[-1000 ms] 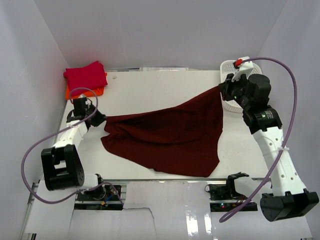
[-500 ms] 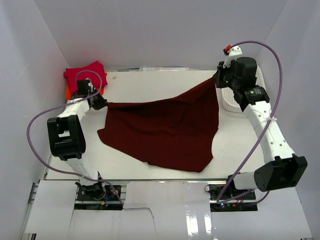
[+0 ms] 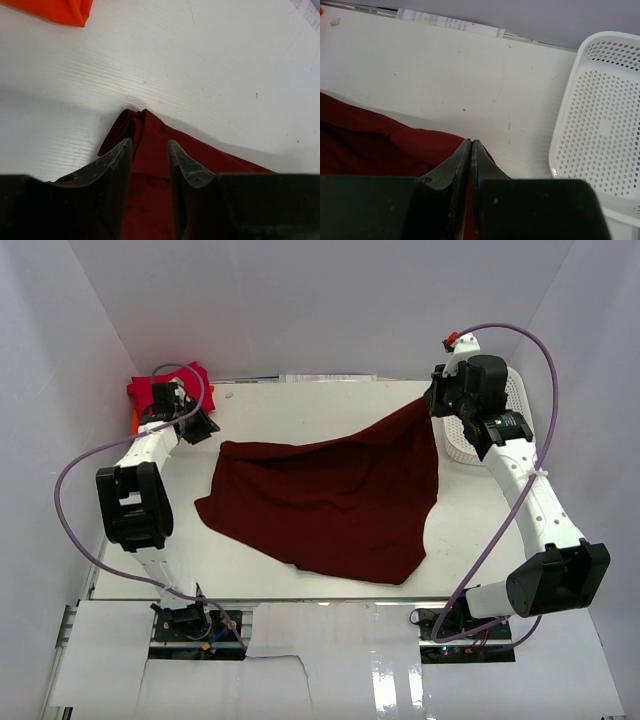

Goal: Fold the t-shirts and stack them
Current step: Flatten out the tshirt

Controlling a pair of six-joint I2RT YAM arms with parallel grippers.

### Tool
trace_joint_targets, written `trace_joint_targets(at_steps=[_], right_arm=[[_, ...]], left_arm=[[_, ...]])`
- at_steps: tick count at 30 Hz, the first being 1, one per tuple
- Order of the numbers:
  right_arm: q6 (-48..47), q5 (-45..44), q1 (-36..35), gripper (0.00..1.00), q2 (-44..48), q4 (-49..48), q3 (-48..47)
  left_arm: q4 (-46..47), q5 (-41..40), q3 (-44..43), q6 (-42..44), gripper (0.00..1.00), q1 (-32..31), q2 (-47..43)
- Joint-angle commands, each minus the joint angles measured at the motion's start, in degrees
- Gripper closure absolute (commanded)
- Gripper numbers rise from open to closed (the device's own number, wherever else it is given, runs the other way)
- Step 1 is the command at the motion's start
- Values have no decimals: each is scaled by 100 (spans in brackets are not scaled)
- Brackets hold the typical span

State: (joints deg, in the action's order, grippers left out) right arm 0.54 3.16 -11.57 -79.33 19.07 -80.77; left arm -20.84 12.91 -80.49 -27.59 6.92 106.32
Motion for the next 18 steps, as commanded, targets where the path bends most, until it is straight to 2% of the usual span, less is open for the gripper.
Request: trace_joint_targets(at_steps=[1, 7, 9, 12, 18], right_arm=[[-27, -96, 32, 92, 41, -378, -44], [-27, -131, 41, 92, 5, -351, -61], [-27, -131, 32, 92, 5, -343, -70], [-27, -140, 32, 92, 5, -299, -114], [-18, -131, 32, 92, 5, -307, -88]], left_arm=[[-279, 185, -46, 18, 55, -6, -445], [-281, 335, 656, -526, 54, 11, -990], [-132, 650, 945, -633, 54, 73, -1035], [-25, 959, 965, -660, 54, 196, -921], [-280, 854, 745, -343, 53, 213, -639]])
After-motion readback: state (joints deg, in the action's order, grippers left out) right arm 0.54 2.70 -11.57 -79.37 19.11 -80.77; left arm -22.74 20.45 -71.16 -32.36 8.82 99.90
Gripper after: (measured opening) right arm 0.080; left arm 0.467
